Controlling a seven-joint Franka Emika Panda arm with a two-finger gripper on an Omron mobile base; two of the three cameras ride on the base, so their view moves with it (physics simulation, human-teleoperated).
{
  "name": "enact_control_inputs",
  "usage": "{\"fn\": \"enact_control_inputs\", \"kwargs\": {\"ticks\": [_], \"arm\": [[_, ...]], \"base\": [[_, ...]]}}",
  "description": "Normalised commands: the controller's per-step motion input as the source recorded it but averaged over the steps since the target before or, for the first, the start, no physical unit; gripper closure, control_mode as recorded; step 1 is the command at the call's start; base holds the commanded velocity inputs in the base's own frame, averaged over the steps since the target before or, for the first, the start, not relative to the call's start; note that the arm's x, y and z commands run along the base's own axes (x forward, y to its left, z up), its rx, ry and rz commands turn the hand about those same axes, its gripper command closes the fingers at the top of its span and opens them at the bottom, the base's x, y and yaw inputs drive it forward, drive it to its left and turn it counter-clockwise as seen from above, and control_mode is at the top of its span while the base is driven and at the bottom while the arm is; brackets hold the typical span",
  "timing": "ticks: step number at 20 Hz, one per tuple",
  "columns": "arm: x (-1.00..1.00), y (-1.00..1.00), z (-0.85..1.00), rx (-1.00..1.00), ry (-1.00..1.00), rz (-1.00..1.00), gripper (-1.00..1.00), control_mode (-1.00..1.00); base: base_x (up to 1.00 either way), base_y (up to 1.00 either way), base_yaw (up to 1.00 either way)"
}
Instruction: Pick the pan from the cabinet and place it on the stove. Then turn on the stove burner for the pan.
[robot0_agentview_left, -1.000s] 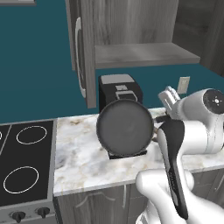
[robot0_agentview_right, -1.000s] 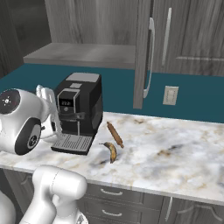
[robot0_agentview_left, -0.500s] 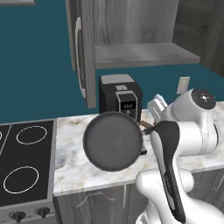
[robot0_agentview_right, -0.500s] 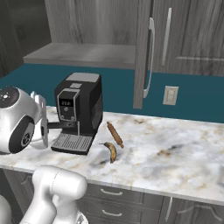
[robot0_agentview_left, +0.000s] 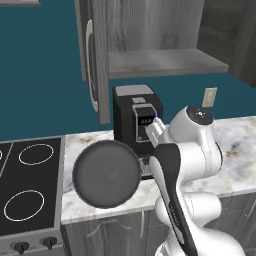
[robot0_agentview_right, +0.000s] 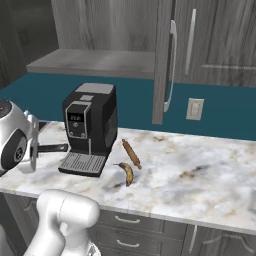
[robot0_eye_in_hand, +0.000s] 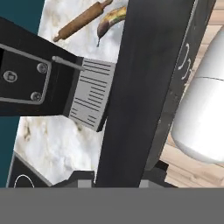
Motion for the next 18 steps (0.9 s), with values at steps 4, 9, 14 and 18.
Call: {"fn": "enact_control_inputs", "kwargs": {"ticks": [4,9,14,18], "arm": [[0.01,0.48,-0.37,0.05,0.06,0.0,1.0,-1.0],[0.24,0.02,-0.47,0.16,0.0,0.0,1.0,-1.0],[0.12,0.12,-0.49,0.18,-0.05,0.04,1.0,-1.0],[0.0,0.34,-0.57,0.18,-0.11,0.09,1.0,-1.0]], "base": [[0.0,0.0,0.0],[0.0,0.0,0.0],[0.0,0.0,0.0],[0.0,0.0,0.0]]}}
